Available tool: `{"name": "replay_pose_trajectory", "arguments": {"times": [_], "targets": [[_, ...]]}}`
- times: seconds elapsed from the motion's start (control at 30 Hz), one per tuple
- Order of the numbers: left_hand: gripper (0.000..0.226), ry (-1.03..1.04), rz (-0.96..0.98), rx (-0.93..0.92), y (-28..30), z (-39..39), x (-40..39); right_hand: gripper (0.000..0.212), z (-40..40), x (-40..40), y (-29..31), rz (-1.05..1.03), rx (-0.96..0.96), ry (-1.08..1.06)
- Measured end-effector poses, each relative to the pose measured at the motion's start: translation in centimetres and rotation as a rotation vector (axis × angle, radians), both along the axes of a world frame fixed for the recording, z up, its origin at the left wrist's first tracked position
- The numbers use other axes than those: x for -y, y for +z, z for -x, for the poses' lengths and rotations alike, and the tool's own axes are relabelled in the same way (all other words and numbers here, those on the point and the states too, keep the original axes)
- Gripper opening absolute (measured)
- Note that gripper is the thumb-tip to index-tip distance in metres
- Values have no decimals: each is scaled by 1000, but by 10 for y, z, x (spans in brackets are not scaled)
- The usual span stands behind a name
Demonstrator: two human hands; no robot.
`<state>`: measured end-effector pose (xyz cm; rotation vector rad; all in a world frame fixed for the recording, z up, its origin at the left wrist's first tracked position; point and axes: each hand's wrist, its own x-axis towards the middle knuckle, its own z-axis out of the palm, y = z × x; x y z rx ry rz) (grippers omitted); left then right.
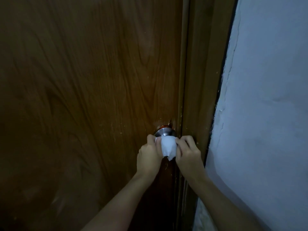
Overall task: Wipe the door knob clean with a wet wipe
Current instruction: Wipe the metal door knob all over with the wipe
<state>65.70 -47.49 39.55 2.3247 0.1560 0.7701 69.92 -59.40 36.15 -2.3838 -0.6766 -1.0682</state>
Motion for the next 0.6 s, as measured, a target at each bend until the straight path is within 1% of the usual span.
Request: {"name": "replay_pose_trajectory", "arguments": {"times": [0.1,0.3,0.4,0.47,0.53,0.6], "targets": [[23,-24,-17,16,-2,2,-1,28,-1,1,-4,90,2,-14],[22,-41,-58,28,-7,4,-3,26,6,3,-2,114,99,-10],[22,-66,-63,22,-9,8,-3,12,11,5,-1,146,160,7],[22,-84,-69,9,-12,12,-3,15,11,7,-9,163,121,25],[20,-77,-76,-32,-18,13,-6,19,7,9,-20,142,43,52],[20,-53,-70,-104,-22,12,-12,12,4,11,-20,117,4,90]]}}
